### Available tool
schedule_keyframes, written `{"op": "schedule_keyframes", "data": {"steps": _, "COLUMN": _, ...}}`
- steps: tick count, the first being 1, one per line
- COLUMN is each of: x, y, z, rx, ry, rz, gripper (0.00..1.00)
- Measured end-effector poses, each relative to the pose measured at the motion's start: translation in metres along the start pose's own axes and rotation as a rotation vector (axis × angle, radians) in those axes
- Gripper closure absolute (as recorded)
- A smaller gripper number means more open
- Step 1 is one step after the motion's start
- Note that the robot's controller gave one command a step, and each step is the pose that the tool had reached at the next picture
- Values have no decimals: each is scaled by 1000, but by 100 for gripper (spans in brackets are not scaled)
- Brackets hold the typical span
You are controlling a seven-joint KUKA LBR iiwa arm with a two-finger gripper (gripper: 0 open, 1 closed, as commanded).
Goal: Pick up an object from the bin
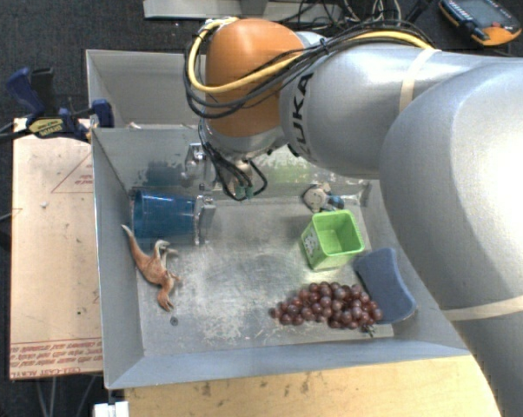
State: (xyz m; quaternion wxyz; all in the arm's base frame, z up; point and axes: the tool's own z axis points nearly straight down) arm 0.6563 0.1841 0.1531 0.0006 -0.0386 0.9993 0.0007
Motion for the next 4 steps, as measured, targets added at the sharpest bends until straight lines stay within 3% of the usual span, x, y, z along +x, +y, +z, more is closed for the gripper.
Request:
{"op": "schedule_keyframes", "data": {"steps": 1, "x": -1, "y": 0, "z": -2, "rx": 0, "ry": -2, "rz": 1, "gripper": 0}}
{"op": "schedule_keyframes", "data": {"steps": 2, "x": 5, "y": 24, "z": 70, "rx": 4, "ry": -6, "rz": 52, "gripper": 100}}
{"op": "schedule_keyframes", "data": {"steps": 3, "x": 5, "y": 24, "z": 70, "rx": 4, "ry": -6, "rz": 52, "gripper": 100}}
{"op": "schedule_keyframes", "data": {"steps": 4, "x": 20, "y": 23, "z": -86, "rx": 0, "ry": -5, "rz": -9, "gripper": 100}}
